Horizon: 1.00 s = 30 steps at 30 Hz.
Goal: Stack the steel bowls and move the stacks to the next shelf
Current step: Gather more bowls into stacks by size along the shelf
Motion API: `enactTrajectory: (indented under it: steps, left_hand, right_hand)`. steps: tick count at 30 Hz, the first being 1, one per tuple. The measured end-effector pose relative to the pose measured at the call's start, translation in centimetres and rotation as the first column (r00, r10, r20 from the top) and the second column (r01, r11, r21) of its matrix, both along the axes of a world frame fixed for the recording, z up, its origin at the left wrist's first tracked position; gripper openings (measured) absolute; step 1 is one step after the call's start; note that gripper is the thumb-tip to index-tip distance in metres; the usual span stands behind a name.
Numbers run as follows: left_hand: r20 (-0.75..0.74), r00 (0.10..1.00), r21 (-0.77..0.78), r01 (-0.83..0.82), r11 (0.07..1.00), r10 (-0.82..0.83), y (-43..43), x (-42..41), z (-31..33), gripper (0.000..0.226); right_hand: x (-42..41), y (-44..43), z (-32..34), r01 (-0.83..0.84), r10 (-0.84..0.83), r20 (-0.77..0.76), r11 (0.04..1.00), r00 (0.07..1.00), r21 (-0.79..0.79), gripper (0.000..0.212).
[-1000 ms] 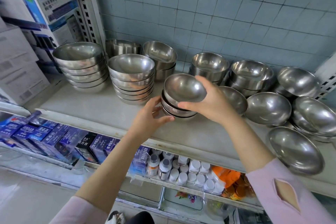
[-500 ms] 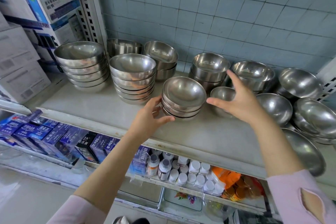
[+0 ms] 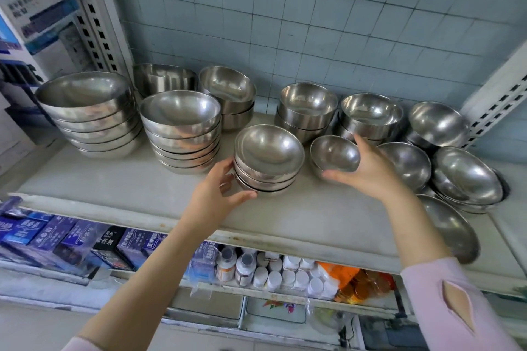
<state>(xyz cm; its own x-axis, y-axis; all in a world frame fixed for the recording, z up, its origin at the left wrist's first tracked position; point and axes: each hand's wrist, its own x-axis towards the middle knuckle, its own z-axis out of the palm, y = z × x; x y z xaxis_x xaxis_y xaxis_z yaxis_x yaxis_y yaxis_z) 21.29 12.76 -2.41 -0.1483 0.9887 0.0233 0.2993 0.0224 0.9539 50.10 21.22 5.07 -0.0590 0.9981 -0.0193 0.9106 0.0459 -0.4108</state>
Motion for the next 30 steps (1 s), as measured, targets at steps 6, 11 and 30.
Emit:
enactTrajectory:
  steps: [6, 11, 30]
  left_hand:
    - [0.012, 1.0, -0.006, 0.013, 1.0, -0.013, -0.1, 0.0, 0.2, 0.09]
    - [0.008, 1.0, -0.005, 0.012, 1.0, -0.012, -0.1, 0.0, 0.1, 0.086]
    - [-0.004, 1.0, 0.035, 0.026, 0.999, -0.026, -0.1, -0.1, 0.0, 0.083]
  right_hand:
    - [-1.0, -0.4, 0.9, 0.03, -0.033, -0.077, 0.999, 0.996, -0.038, 0.116]
    - [-0.6, -2.1, 2.0, 0.051, -0.036, 0.079, 0.98, 0.996, -0.194, 0.127]
    - [-5.5, -5.2, 7.4, 0.094, -0.048, -0.359, 0.989, 0.932, 0.11, 0.119]
